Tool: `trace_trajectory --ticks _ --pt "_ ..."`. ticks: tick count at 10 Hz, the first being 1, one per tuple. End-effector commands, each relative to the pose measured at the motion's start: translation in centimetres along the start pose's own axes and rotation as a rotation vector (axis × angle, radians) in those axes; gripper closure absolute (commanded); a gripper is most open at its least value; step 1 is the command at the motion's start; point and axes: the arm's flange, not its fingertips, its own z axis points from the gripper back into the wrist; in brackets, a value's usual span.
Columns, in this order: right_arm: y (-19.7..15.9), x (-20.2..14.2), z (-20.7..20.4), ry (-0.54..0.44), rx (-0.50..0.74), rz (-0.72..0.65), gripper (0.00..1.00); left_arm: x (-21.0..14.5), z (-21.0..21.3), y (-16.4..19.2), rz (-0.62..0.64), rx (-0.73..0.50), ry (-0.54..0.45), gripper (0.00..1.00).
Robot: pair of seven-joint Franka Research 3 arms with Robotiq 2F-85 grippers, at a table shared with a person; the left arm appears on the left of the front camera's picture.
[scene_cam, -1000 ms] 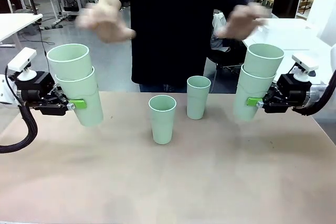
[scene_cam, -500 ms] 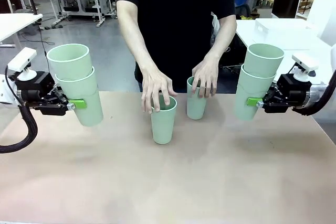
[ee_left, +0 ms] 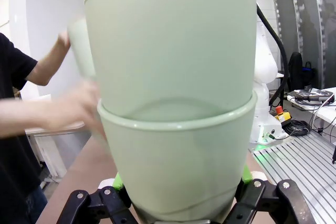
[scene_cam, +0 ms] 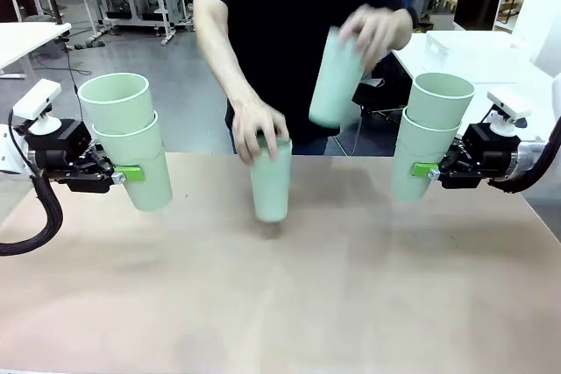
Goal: Stack the cups and store them in the basket.
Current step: Place the stack of Reusable plastic cups into the Pantry Basket.
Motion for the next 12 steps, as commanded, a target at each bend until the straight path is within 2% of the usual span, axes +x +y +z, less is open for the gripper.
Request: trace_trajectory --ticks 1,12 --pt "0.01 0.24 -0.22 0.001 0.005 0.005 0.15 0.61 0.03 -0.02 -0.002 -0.002 -0.007 0.13" --pt "0.01 0.24 -0.22 0.001 0.005 0.005 0.15 0.61 0.03 -0.02 -0.002 -0.002 -0.007 0.13"
